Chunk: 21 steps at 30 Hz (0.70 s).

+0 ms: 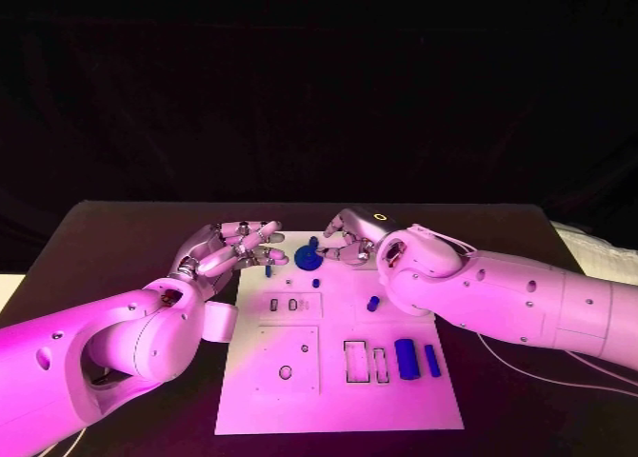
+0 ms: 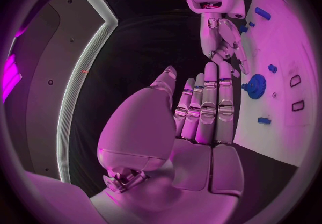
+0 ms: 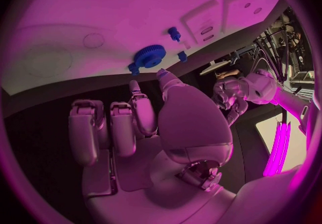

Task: Assemble the parts on the task board

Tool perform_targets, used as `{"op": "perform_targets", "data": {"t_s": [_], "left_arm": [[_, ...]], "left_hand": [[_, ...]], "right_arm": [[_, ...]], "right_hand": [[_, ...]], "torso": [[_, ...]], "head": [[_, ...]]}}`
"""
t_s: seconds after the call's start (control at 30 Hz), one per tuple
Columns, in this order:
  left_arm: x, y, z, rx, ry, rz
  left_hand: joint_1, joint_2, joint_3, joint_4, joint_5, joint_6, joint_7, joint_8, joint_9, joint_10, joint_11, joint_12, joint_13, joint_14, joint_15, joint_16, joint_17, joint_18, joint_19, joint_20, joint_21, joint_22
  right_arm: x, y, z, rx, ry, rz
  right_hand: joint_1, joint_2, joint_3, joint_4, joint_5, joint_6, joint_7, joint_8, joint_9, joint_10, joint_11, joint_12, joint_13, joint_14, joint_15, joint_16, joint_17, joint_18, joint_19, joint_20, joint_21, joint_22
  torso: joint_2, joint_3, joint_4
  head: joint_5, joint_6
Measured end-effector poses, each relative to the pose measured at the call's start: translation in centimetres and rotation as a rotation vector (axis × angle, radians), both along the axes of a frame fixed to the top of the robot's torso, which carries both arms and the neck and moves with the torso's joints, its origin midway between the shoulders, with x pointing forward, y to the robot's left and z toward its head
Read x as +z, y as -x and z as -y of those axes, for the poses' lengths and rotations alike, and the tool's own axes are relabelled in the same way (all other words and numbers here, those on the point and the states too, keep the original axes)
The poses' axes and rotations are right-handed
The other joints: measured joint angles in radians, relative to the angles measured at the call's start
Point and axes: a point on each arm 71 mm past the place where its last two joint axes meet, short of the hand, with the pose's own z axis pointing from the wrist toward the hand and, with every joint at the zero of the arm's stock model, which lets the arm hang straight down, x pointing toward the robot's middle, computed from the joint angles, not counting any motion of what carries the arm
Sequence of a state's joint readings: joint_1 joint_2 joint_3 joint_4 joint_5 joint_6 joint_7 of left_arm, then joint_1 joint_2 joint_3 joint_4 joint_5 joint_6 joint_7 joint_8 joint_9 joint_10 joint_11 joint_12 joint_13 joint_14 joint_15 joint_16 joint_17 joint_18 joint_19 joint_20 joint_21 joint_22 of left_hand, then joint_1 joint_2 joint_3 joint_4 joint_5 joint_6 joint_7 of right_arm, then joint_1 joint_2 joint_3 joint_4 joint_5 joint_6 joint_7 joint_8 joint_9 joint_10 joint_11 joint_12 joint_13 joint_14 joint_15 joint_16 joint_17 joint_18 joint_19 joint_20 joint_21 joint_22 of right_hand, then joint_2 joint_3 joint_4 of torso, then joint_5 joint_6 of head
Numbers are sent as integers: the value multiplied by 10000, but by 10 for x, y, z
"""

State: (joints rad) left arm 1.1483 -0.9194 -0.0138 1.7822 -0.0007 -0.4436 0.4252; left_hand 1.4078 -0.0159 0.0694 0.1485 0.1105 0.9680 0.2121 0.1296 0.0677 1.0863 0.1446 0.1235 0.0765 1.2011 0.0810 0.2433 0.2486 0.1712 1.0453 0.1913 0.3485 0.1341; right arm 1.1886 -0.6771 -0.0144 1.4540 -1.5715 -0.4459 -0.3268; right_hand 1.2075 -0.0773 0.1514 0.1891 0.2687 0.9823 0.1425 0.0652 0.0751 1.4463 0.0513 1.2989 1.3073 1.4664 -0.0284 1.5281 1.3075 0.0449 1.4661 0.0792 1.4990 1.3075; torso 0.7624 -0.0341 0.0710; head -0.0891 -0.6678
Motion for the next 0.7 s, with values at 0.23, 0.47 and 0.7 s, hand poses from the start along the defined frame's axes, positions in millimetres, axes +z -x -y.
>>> {"op": "perform_targets", "data": {"t_s": [0.23, 0.47, 0.7], "left_arm": [[-2, -4, -5, 140, -67, -3], [-3, -7, -8, 204, -95, 3], [-5, -9, -8, 205, -94, 5]], "left_hand": [[0, 0, 0, 0, 0, 0, 0, 0, 0, 0, 0, 0, 0, 0, 0, 0, -1, 0, 0, 0, 0, 0], [0, 0, 0, 0, 0, 0, 0, 0, 0, 0, 0, 0, 0, 0, 0, 0, -2, -1, 0, 0, 0, 1], [0, 0, -1, -56, 0, 0, 0, -39, 0, 0, 0, 0, 0, 0, 0, 0, 13, -1, 0, 0, 0, 1]], "right_arm": [[24, -2, 70, -102, -1092, -81], [22, 1, 126, -76, -1497, -553], [8, 4, 147, -1, -1554, -932]], "right_hand": [[1612, -240, 368, -1346, -1222, 0, 0, 0, -1, -35, 35, 1, 4, -7, 36, 155, 6, 1, 0, 0, 0, 0], [1839, -324, 397, -1709, -1181, 0, 0, 0, -2, -35, 35, 1, 5, 0, 73, 155, 5, 1, 0, 0, 41, -1], [1878, -363, 364, -1742, -1180, -64, 64, 0, -13, -65, 65, -39, 4, 0, 72, 155, 4, 1, 0, -1, 40, -2]], "torso": [[-44, 43, -144], [-83, 125, -289], [-88, 194, -355]], "head": [[18, 90], [-50, 142], [-123, 164]]}}
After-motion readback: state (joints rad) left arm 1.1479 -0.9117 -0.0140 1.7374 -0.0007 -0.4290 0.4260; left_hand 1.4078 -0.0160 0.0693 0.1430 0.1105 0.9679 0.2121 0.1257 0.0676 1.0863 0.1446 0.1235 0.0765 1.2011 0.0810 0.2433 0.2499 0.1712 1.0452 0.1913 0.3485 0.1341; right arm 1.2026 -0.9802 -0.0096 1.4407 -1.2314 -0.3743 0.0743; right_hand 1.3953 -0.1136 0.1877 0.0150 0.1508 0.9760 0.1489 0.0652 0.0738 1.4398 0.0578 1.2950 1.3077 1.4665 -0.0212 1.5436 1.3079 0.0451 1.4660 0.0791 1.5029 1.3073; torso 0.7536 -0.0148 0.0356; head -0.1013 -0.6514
